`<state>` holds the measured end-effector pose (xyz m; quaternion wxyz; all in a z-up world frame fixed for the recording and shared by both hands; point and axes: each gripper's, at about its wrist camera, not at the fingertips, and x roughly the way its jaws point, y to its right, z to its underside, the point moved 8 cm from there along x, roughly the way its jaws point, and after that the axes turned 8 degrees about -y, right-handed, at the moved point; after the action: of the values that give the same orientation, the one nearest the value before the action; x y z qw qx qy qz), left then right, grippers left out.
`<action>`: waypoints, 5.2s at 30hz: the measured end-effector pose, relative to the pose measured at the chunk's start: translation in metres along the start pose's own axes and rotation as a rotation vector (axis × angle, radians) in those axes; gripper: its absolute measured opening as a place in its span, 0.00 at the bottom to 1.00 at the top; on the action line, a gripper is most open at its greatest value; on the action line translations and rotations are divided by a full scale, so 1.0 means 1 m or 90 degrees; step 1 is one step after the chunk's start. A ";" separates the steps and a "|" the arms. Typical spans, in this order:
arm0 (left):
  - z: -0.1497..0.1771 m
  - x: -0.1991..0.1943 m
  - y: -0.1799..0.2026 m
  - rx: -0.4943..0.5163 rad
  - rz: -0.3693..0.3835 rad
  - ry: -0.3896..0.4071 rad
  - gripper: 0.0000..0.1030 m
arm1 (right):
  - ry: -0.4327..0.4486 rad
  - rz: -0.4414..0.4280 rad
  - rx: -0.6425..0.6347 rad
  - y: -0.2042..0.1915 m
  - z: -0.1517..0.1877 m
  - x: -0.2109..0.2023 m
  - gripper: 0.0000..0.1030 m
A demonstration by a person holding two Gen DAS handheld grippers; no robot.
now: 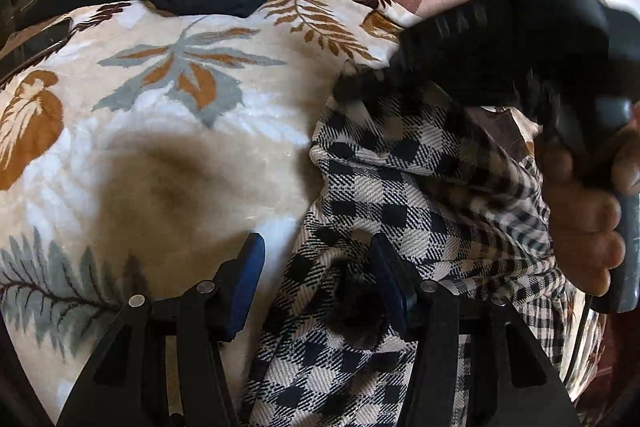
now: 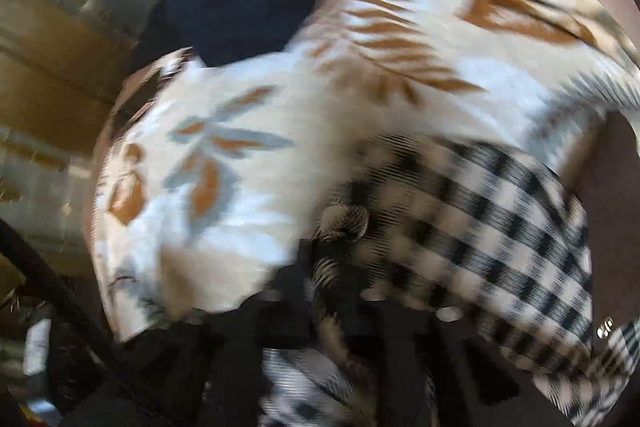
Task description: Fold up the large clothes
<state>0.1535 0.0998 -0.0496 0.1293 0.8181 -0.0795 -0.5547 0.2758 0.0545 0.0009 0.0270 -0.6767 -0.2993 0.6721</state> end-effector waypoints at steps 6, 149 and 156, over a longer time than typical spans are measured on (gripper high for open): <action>-0.003 -0.021 -0.013 -0.014 -0.011 0.029 0.52 | 0.024 0.007 -0.008 -0.021 -0.029 0.010 0.07; 0.062 -0.037 -0.037 0.065 -0.071 0.012 0.61 | 0.277 0.226 0.420 0.204 0.339 -0.097 0.36; 0.102 -0.072 -0.054 0.016 0.016 0.023 0.61 | 0.282 0.282 0.473 0.208 0.419 -0.122 0.44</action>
<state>0.0316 0.1581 -0.0378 0.1278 0.8284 -0.0943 -0.5372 -0.0257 -0.3234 -0.0211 0.1861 -0.7954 0.1248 0.5631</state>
